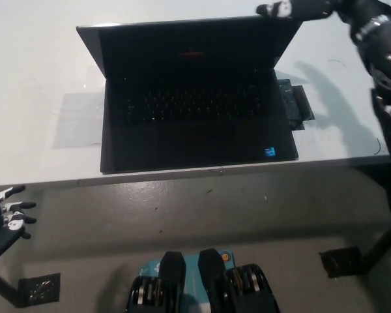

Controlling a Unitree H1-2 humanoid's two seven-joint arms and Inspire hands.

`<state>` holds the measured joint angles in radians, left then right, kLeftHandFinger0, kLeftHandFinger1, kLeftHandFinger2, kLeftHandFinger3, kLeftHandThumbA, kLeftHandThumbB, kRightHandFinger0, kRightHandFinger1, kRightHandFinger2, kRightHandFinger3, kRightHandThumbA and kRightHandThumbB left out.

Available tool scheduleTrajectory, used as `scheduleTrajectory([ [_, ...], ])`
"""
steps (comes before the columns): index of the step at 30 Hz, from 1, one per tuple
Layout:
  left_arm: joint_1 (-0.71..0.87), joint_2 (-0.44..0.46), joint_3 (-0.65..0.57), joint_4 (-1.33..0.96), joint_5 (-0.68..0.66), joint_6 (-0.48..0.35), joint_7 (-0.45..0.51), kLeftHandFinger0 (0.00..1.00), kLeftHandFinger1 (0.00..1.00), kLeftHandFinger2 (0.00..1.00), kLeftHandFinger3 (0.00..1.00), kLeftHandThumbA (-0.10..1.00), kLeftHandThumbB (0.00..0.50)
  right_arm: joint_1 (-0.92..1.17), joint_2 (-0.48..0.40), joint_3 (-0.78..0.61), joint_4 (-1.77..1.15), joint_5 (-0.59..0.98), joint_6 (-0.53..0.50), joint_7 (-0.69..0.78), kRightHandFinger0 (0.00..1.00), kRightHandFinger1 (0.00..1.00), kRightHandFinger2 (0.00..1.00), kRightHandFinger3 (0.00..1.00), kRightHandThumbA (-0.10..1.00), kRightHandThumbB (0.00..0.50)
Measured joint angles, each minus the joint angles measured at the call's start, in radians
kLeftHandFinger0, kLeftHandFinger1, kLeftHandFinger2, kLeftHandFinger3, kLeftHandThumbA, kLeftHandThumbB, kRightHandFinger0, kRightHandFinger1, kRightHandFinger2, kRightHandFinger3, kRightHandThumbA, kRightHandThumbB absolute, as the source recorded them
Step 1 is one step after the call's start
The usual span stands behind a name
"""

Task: The robot uses its right hand to push down on the lid of a laptop kept in the middle of the desk to close it

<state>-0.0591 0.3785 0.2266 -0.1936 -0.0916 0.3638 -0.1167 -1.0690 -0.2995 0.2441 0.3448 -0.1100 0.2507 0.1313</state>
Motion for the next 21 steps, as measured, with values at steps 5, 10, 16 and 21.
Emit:
scheduleTrajectory([
  [5,-0.006,0.0,-0.001,0.0,-0.001,0.003,0.0,0.43,0.54,0.65,0.83,0.19,0.006,-0.054,0.039,0.038,0.107,-0.03,-0.064,0.006,1.0,1.0,1.0,0.99,1.0,0.376],
  [10,-0.016,0.001,0.0,-0.001,-0.002,0.008,-0.001,0.4,0.51,0.63,0.8,0.17,0.0,-0.085,0.071,0.087,0.156,-0.081,-0.111,0.009,1.0,1.0,1.0,0.98,1.0,0.393],
  [16,-0.023,0.002,-0.001,-0.002,-0.001,0.014,-0.001,0.44,0.54,0.64,0.81,0.19,0.0,-0.098,0.078,0.137,0.194,-0.12,-0.14,0.039,1.0,1.0,1.0,1.0,1.0,0.386],
  [21,-0.035,0.008,-0.002,-0.002,-0.001,0.016,-0.005,0.44,0.53,0.65,0.82,0.2,0.003,-0.095,0.078,0.156,0.233,-0.127,-0.154,0.088,1.0,1.0,1.0,1.0,1.0,0.434],
])
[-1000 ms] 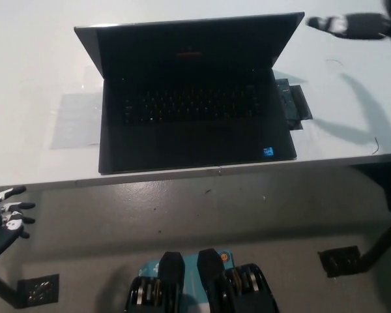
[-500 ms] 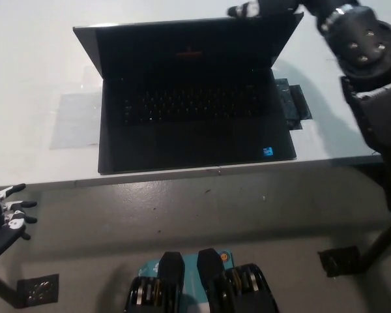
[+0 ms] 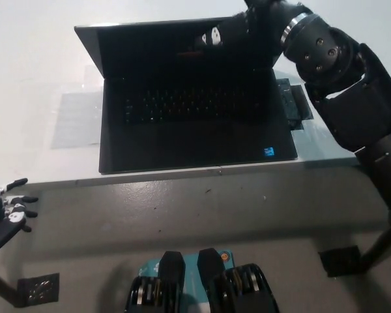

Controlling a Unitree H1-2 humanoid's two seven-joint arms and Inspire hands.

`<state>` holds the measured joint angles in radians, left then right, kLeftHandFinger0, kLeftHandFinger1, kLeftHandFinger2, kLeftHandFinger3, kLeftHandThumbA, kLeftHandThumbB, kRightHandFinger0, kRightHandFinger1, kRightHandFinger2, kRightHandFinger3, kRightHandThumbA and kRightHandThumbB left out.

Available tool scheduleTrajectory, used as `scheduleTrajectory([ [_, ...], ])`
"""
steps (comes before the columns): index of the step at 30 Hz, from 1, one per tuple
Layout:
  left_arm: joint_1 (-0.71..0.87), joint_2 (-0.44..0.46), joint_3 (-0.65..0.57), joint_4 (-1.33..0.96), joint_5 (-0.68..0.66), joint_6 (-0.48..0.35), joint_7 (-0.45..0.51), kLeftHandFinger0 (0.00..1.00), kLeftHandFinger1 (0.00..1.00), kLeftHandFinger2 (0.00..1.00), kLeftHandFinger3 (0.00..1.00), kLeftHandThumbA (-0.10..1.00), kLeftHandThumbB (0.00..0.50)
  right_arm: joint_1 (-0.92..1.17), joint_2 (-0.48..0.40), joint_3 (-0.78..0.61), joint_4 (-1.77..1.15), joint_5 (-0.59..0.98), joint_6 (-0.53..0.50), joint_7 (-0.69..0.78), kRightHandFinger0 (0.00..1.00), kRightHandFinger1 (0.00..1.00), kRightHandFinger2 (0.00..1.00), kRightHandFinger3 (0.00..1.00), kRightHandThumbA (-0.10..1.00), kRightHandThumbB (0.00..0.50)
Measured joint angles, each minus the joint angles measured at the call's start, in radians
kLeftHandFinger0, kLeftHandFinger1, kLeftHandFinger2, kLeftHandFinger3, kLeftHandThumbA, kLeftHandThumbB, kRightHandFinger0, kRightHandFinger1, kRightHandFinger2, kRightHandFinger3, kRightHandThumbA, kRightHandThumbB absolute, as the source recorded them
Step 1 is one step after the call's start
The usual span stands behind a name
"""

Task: The robot uses its right hand to push down on the lid of a laptop kept in the middle of the desk to close it

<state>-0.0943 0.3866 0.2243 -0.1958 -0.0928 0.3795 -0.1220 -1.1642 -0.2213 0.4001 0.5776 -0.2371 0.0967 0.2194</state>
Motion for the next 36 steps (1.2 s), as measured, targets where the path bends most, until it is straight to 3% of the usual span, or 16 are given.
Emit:
scheduleTrajectory([
  [7,-0.001,0.003,-0.003,0.0,0.001,0.005,-0.006,0.42,0.51,0.62,0.8,0.17,0.0,0.021,0.0,0.017,0.012,-0.026,0.0,0.05,1.0,1.0,1.0,1.0,1.0,0.424],
  [9,-0.001,0.004,-0.003,0.0,0.001,0.005,-0.006,0.41,0.51,0.63,0.8,0.18,0.0,0.021,0.0,0.017,0.024,-0.031,0.0,0.061,1.0,1.0,1.0,1.0,1.0,0.441],
  [10,-0.001,0.004,-0.003,0.0,0.001,0.005,-0.006,0.41,0.51,0.62,0.8,0.2,0.002,0.021,0.0,0.017,0.031,-0.033,0.0,0.064,1.0,1.0,1.0,1.0,1.0,0.479],
  [12,-0.001,0.004,-0.003,0.0,0.001,0.005,-0.007,0.41,0.51,0.62,0.8,0.2,0.001,0.021,0.001,0.017,0.041,-0.044,0.003,0.067,1.0,1.0,1.0,1.0,1.0,0.479],
  [16,-0.001,0.004,-0.003,0.0,0.001,0.005,-0.007,0.37,0.5,0.62,0.79,0.19,0.003,0.022,0.005,0.017,0.051,-0.064,0.016,0.069,1.0,1.0,1.0,1.0,1.0,0.47],
  [23,-0.001,0.004,-0.003,-0.001,0.001,0.005,-0.007,0.4,0.52,0.64,0.8,0.16,0.0,0.031,0.012,0.015,0.055,-0.084,0.026,0.07,1.0,1.0,0.99,1.0,1.0,0.41],
  [28,-0.003,0.004,-0.006,-0.001,0.003,0.006,-0.007,0.41,0.53,0.64,0.81,0.17,0.0,0.064,0.013,0.0,-0.002,-0.085,0.064,0.079,1.0,1.0,1.0,1.0,1.0,0.404],
  [29,-0.003,0.004,-0.007,-0.001,0.004,0.007,-0.007,0.42,0.53,0.64,0.82,0.18,0.0,0.077,0.013,-0.006,-0.024,-0.085,0.077,0.081,1.0,1.0,0.95,1.0,1.0,0.386],
  [34,-0.011,0.004,-0.008,-0.001,0.004,0.007,-0.007,0.4,0.52,0.63,0.8,0.18,0.0,0.174,0.023,-0.071,-0.158,-0.054,0.139,0.095,1.0,1.0,0.94,1.0,1.0,0.448],
  [36,-0.013,0.004,-0.008,-0.001,0.005,0.008,-0.007,0.41,0.52,0.62,0.8,0.18,0.006,0.213,0.033,-0.1,-0.205,-0.034,0.16,0.098,1.0,1.0,0.97,1.0,1.0,0.399],
])
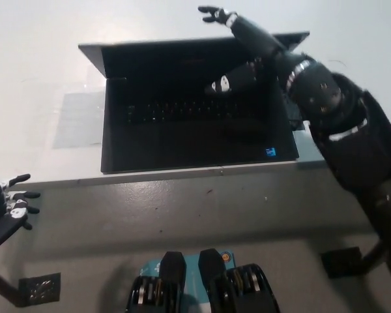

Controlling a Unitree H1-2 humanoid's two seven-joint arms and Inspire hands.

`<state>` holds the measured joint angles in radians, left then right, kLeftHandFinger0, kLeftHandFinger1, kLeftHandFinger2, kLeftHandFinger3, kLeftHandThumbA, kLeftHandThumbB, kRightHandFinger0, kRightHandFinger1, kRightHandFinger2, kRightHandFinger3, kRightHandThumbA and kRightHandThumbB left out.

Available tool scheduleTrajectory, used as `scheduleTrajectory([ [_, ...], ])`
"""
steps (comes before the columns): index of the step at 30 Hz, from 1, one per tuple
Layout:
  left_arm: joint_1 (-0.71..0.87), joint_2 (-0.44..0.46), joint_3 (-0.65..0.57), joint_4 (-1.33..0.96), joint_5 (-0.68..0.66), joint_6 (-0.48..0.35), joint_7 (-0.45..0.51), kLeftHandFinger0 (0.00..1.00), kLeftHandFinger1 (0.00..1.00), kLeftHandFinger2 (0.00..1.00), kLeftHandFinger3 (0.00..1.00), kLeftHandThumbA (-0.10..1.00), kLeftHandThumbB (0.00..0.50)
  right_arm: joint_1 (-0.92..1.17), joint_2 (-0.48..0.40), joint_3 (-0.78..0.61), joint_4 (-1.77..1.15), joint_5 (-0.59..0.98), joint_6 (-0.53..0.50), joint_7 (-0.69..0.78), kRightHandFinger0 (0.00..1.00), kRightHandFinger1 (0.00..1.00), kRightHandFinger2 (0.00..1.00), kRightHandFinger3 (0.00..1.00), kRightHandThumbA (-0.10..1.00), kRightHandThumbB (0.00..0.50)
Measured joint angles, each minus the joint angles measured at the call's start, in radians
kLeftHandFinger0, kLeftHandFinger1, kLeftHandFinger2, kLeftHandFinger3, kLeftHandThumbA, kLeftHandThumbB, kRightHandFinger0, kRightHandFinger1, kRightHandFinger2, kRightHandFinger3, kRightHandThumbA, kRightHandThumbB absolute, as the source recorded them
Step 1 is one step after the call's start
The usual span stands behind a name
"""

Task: The robot uses its right hand to push down on the lid of a laptop kept in the middle of the desk to close it

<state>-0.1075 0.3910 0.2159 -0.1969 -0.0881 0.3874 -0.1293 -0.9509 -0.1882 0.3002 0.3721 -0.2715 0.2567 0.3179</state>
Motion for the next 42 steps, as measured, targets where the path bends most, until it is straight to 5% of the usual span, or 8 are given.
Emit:
scheduleTrajectory([
  [3,-0.002,0.0,0.001,0.0,0.001,0.0,0.0,0.39,0.49,0.6,0.79,0.19,0.01,0.065,0.018,-0.053,-0.073,0.03,0.029,0.003,1.0,1.0,1.0,1.0,1.0,0.341],
  [10,-0.005,0.0,0.003,0.0,0.003,0.003,0.0,0.4,0.51,0.62,0.8,0.18,0.0,0.227,0.046,-0.175,-0.236,0.094,0.121,0.0,1.0,1.0,1.0,1.0,1.0,0.375],
  [22,-0.017,0.0,0.003,0.0,0.006,0.003,0.0,0.41,0.52,0.64,0.8,0.18,0.0,0.33,0.082,-0.244,-0.251,0.146,0.173,-0.021,1.0,1.0,1.0,1.0,1.0,0.318],
  [28,-0.026,0.001,0.003,0.0,0.007,0.006,0.0,0.4,0.52,0.65,0.81,0.2,0.0,0.336,0.115,-0.294,-0.186,0.165,0.175,-0.049,1.0,1.0,1.0,1.0,1.0,0.357],
  [42,-0.061,0.019,-0.002,0.0,0.014,0.008,-0.001,0.39,0.51,0.63,0.79,0.17,0.0,0.388,0.214,-0.374,-0.083,0.214,0.131,-0.153,1.0,1.0,1.0,1.0,1.0,0.35],
])
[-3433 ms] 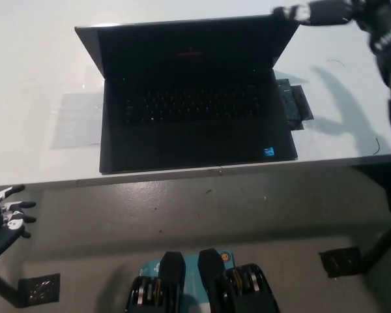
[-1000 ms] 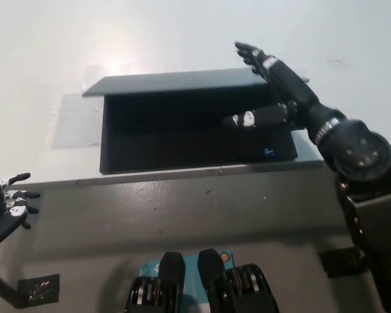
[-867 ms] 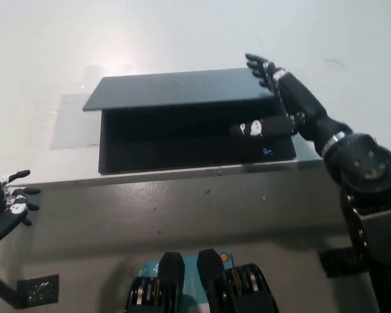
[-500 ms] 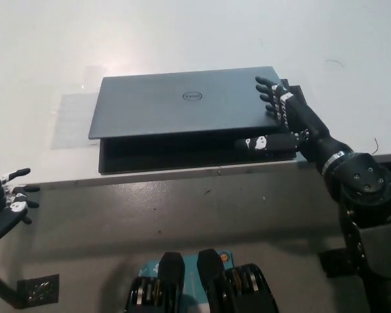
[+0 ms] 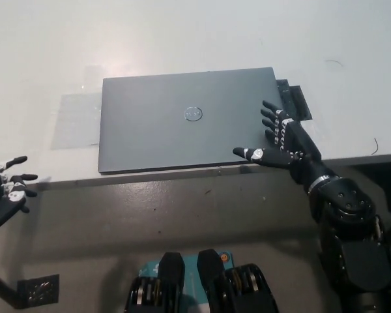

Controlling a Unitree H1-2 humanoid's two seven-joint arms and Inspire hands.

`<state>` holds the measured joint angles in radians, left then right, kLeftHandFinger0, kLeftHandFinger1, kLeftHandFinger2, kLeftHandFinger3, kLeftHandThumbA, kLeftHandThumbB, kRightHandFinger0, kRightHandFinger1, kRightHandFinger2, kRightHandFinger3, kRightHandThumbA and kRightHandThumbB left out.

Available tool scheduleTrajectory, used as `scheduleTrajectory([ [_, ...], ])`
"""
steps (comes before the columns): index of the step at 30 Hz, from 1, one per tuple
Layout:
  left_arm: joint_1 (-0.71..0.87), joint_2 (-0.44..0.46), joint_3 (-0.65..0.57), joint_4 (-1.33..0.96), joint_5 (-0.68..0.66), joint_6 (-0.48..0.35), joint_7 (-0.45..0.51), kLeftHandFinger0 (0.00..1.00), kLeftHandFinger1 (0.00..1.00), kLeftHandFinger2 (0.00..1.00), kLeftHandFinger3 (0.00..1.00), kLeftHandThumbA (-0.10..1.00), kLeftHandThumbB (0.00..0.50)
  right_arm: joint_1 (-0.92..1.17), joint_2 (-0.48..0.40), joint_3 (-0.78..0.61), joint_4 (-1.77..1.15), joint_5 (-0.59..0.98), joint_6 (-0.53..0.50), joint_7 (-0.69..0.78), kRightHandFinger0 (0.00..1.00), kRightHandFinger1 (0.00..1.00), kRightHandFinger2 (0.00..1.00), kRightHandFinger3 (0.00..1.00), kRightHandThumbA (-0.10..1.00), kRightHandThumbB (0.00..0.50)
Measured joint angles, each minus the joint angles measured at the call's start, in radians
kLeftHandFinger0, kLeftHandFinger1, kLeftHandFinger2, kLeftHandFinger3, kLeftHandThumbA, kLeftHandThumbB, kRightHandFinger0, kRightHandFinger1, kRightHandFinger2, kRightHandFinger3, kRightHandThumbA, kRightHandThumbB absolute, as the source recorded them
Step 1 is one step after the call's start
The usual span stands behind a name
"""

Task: The robot uses its right hand to push down on the lid of a laptop kept in the middle of the desk to close it

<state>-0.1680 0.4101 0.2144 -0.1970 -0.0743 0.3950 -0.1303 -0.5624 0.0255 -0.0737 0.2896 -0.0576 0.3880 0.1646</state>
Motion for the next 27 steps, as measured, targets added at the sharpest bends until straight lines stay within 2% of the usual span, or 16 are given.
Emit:
scheduleTrajectory([
  [3,-0.009,0.001,-0.002,0.0,0.0,0.001,0.0,0.42,0.53,0.64,0.8,0.16,0.0,0.011,0.004,0.0,0.0,0.009,-0.02,-0.009,1.0,1.0,1.0,1.0,1.0,0.362],
  [6,-0.012,0.001,-0.003,0.0,0.0,0.003,0.0,0.4,0.51,0.62,0.77,0.15,0.011,0.018,0.005,-0.001,-0.001,0.023,-0.027,-0.011,1.0,1.0,1.0,1.0,1.0,0.362],
  [10,-0.012,0.001,-0.003,0.0,0.0,0.007,0.0,0.39,0.51,0.63,0.78,0.15,0.0,0.026,0.003,-0.002,-0.007,0.041,-0.035,-0.011,1.0,1.0,1.0,1.0,1.0,0.339],
  [11,-0.011,0.001,-0.003,0.0,0.0,0.007,0.0,0.38,0.51,0.63,0.79,0.15,0.0,0.028,0.001,-0.001,-0.011,0.044,-0.034,-0.011,1.0,1.0,1.0,1.0,1.0,0.348],
  [12,-0.011,0.001,-0.003,0.0,0.0,0.007,0.0,0.4,0.52,0.63,0.79,0.14,0.001,0.03,-0.002,-0.001,-0.015,0.046,-0.034,-0.01,1.0,1.0,1.0,1.0,1.0,0.385],
  [13,-0.01,0.001,-0.003,0.0,0.0,0.007,0.0,0.41,0.53,0.63,0.79,0.15,0.004,0.033,-0.006,0.001,-0.019,0.048,-0.034,-0.01,1.0,1.0,1.0,1.0,1.0,0.39],
  [14,-0.01,0.001,-0.003,0.0,0.0,0.007,0.0,0.4,0.52,0.62,0.78,0.14,0.002,0.034,-0.013,0.002,-0.027,0.05,-0.033,-0.006,1.0,1.0,1.0,1.0,1.0,0.41],
  [17,-0.008,0.001,-0.002,0.0,0.0,0.007,0.0,0.38,0.5,0.62,0.78,0.13,0.001,0.04,-0.04,0.005,-0.063,0.06,-0.022,0.006,1.0,1.0,1.0,1.0,1.0,0.405],
  [19,-0.005,0.001,-0.001,0.0,-0.001,0.007,0.0,0.4,0.52,0.64,0.78,0.15,0.0,0.049,-0.062,0.005,-0.099,0.068,-0.012,0.012,1.0,1.0,1.0,1.0,1.0,0.388],
  [22,-0.001,0.001,0.0,0.0,-0.001,0.008,0.0,0.42,0.52,0.64,0.78,0.16,0.0,0.062,-0.103,0.002,-0.202,0.079,0.005,0.02,1.0,1.0,1.0,1.0,1.0,0.399],
  [23,0.0,0.001,0.0,0.0,-0.001,0.008,0.0,0.42,0.53,0.65,0.79,0.16,0.005,0.062,-0.116,-0.001,-0.236,0.085,0.014,0.022,1.0,1.0,1.0,1.0,1.0,0.365],
  [25,0.002,0.0,0.0,0.0,-0.001,0.008,0.0,0.41,0.52,0.65,0.79,0.16,0.0,0.066,-0.147,-0.01,-0.32,0.092,0.029,0.024,1.0,1.0,1.0,1.0,1.0,0.357],
  [26,0.002,0.0,0.0,0.0,-0.001,0.008,0.0,0.4,0.51,0.63,0.78,0.16,0.003,0.069,-0.157,-0.015,-0.352,0.097,0.035,0.024,1.0,1.0,1.0,1.0,1.0,0.385],
  [27,0.004,0.0,0.0,0.0,-0.001,0.008,0.0,0.4,0.51,0.63,0.78,0.17,0.003,0.075,-0.177,-0.023,-0.401,0.108,0.042,0.024,1.0,1.0,1.0,1.0,1.0,0.384],
])
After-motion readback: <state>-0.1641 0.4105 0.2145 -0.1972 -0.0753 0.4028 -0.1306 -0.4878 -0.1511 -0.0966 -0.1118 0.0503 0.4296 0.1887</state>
